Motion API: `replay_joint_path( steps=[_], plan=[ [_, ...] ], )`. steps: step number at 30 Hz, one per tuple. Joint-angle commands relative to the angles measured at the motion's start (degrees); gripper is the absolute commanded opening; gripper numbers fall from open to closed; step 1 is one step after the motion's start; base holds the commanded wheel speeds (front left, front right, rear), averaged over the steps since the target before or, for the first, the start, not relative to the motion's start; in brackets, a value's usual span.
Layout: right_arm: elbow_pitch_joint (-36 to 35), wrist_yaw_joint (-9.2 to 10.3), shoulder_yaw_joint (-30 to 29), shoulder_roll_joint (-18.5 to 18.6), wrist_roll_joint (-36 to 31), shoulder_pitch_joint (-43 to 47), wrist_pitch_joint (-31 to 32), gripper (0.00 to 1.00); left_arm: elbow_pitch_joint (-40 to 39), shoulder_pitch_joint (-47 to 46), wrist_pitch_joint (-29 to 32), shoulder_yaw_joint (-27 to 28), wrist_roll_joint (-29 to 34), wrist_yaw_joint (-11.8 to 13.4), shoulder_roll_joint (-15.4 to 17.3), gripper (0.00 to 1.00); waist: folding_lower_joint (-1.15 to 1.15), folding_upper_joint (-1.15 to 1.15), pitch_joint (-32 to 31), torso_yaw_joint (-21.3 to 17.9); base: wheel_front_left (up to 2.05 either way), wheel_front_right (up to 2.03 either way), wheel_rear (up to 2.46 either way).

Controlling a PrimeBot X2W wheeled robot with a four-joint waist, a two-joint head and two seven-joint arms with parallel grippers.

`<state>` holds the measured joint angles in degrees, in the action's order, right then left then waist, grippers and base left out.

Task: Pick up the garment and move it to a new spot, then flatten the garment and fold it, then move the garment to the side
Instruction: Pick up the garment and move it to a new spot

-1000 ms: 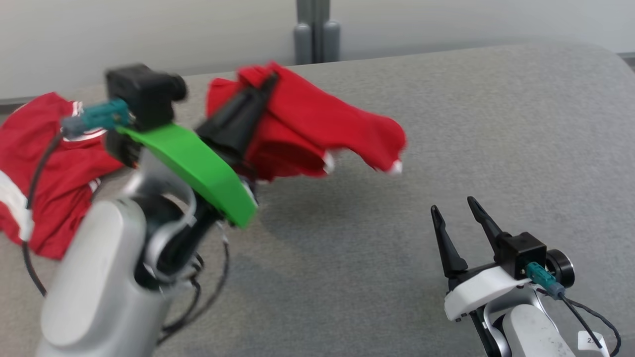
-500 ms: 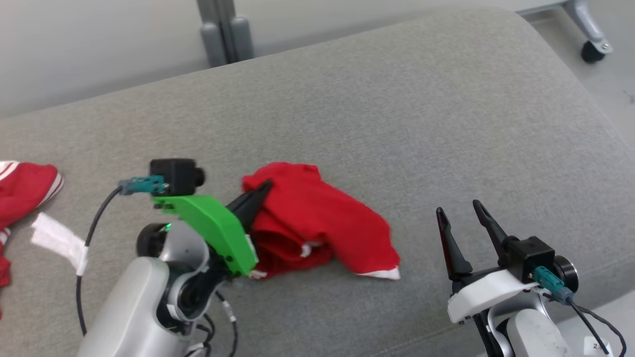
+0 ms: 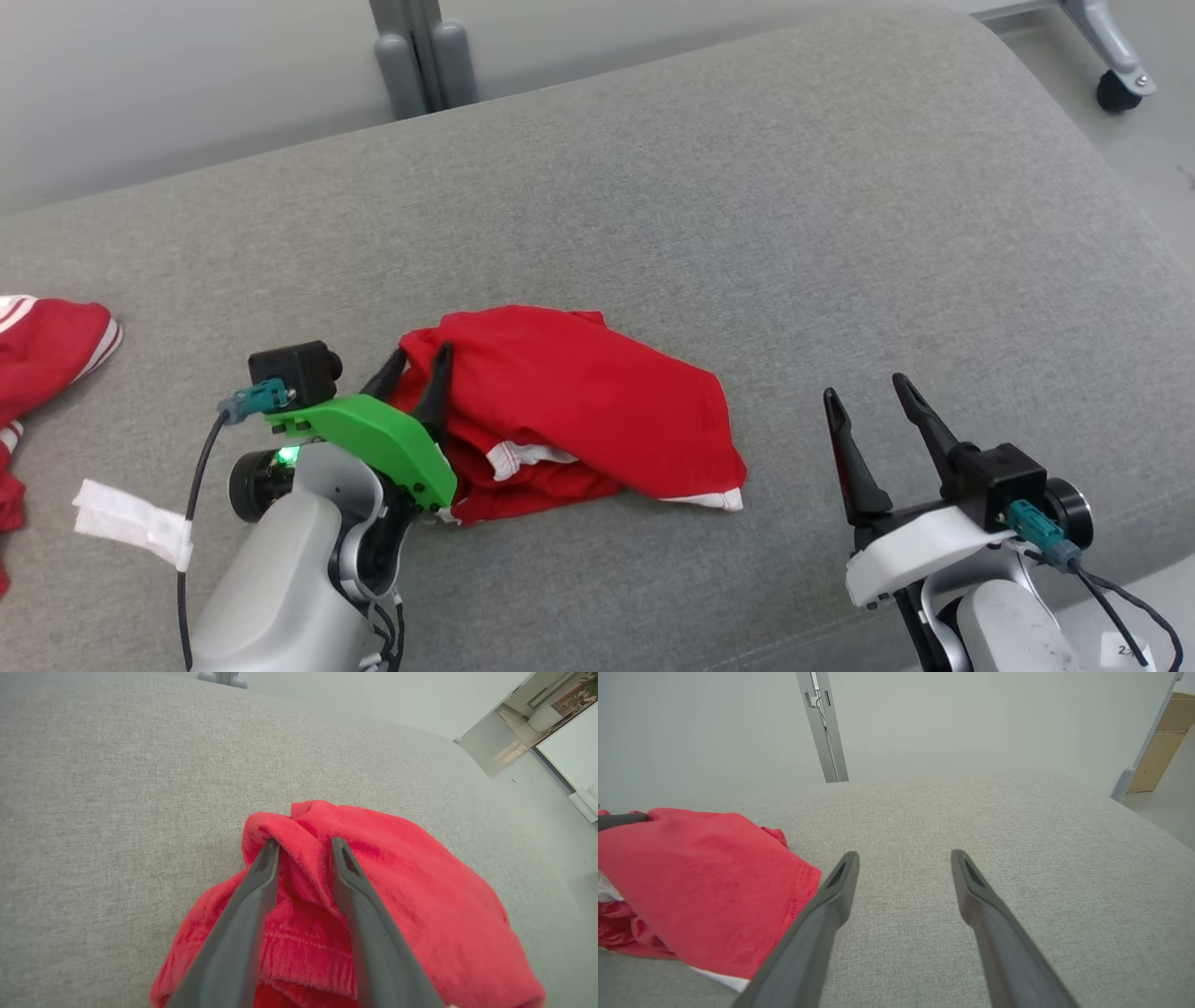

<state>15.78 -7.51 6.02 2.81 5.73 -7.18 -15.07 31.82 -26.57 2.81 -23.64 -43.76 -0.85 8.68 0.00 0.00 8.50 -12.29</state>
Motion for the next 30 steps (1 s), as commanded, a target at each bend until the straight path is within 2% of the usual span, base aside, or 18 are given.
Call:
replay_joint_path(
  steps=[1,4,7,13,15,22,30],
  plan=[
    [-0.5,0.04,-0.4,0.1,-0.8,0.7,-0.2,1.0,-0.7,1.3,-2.9,0.2,0.9,-0.6,0.1,1.0,0.0,0.0,-1.4,1.8,0.0,0.0,0.0],
    [-1.4,0.04,-1.3,0.1,-1.7,1.3,-0.2,1.0,-3.9,4.1,-9.9,0.3,3.3,-0.6,0.9,1.0,0.0,0.0,-2.9,3.8,0.0,0.0,0.0],
    [-3.5,0.04,-2.6,0.1,-2.5,1.6,-0.2,1.0,-8.1,9.3,-14.8,0.3,5.2,1.0,1.5,1.0,0.0,0.0,-4.1,6.1,0.0,0.0,0.0],
    [-7.4,0.04,-5.6,0.1,-5.0,2.5,-0.2,1.0,-16.0,18.9,-17.9,2.6,9.6,4.2,3.6,1.0,0.0,0.0,-5.6,11.1,0.0,0.0,0.0],
    [-8.4,0.05,-6.5,0.2,-5.6,3.1,-0.2,1.0,-18.8,21.8,-18.0,4.8,11.7,4.9,3.2,1.0,0.0,0.0,-6.1,12.5,0.0,0.0,0.0],
    [-9.9,0.05,-9.0,0.1,-7.2,6.7,-0.2,1.0,-25.4,32.2,-17.9,14.4,20.1,1.9,-0.5,1.0,0.0,0.0,-8.2,16.2,0.0,0.0,0.0],
    [-10.4,0.05,-10.5,0.1,-6.2,11.0,-0.2,1.0,-27.9,37.3,-18.0,25.2,26.6,-4.1,-4.7,1.0,0.0,0.0,-9.0,16.6,0.0,0.0,0.0]
  ],
)
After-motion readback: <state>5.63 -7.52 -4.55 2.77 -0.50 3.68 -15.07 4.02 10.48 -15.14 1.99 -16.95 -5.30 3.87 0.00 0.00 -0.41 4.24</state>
